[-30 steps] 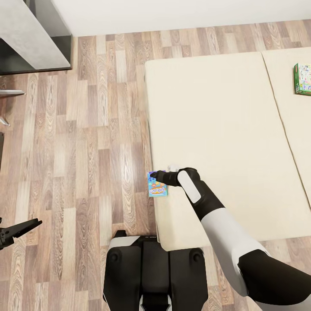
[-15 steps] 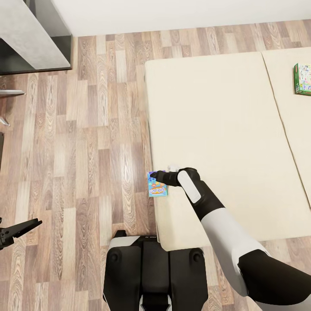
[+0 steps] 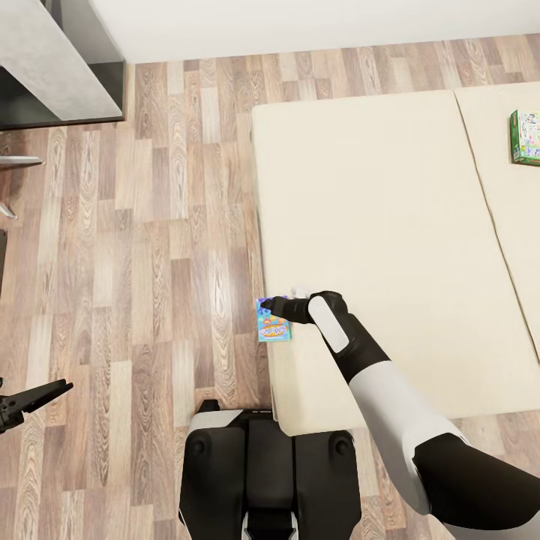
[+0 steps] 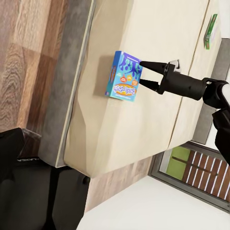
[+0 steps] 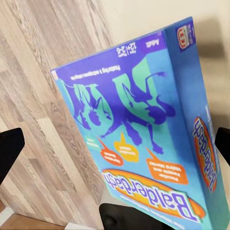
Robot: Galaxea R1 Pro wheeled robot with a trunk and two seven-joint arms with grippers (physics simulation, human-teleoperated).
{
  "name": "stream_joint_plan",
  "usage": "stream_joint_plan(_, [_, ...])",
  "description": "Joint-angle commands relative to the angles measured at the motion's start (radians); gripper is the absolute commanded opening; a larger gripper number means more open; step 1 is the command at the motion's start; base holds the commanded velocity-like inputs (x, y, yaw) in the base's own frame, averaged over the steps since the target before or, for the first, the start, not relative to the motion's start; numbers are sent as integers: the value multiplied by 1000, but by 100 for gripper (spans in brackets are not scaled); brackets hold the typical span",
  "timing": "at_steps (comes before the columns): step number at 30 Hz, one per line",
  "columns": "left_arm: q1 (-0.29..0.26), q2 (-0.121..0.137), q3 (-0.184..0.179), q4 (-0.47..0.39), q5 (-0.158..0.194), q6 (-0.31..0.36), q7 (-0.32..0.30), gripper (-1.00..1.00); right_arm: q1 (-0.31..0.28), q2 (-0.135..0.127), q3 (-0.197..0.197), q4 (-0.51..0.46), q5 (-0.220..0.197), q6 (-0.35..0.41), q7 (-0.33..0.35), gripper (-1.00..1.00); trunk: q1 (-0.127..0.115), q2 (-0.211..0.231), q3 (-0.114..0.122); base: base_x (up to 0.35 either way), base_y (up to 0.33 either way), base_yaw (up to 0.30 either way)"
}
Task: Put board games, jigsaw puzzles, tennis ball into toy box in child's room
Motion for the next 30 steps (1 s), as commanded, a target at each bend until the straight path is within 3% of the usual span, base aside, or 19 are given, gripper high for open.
stream_joint_plan(1, [0, 0, 0, 0, -2, 11, -5, 100, 0, 0, 1, -1, -10, 2, -10, 100, 1, -2, -1, 0, 0, 0])
stream_joint_plan(30, [0, 0, 0, 0, -2, 11, -5, 100, 0, 0, 0, -3, -8, 5, -33, 100, 1, -2, -1, 0, 0, 0])
